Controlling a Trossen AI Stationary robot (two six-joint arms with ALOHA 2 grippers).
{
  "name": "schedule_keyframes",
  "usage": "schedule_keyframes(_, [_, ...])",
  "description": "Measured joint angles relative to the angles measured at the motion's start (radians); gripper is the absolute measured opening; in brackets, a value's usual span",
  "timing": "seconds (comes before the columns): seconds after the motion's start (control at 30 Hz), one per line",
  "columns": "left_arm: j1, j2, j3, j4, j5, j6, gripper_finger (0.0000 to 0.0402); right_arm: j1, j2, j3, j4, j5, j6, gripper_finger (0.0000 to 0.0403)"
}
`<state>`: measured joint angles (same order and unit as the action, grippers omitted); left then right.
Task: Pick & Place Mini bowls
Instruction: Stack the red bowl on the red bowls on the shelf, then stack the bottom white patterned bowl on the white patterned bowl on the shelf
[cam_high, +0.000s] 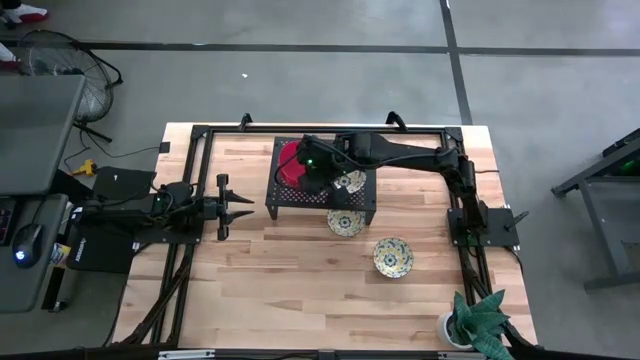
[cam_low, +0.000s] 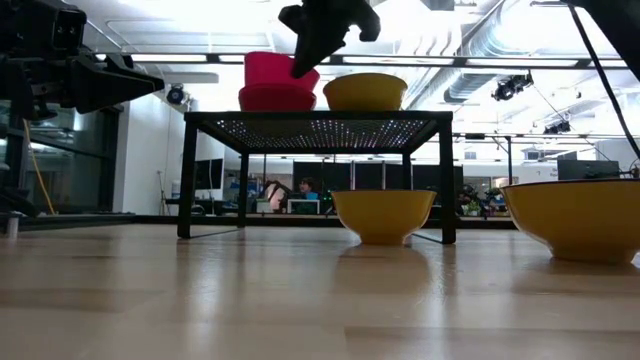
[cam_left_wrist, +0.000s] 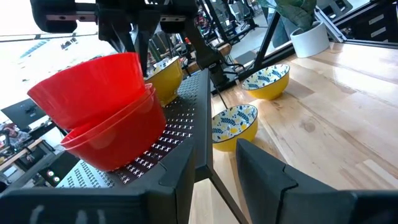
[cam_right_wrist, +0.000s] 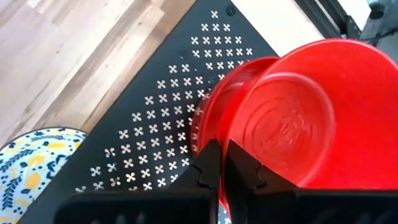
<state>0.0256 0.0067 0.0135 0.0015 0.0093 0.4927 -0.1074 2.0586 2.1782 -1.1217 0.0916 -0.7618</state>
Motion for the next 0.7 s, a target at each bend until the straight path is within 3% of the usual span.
schedule_keyframes(0.23, [0.000,0.000,0.000,0.000,0.000,0.000,0.0113,-0.001,0.000,0.000,-0.003,0.005,0.032,0.0027])
schedule_keyframes(0.7, [0.000,0.000,0.000,0.000,0.000,0.000,0.0113,0.006,-0.003,0.000,0.026,-0.015,0.075,0.0130])
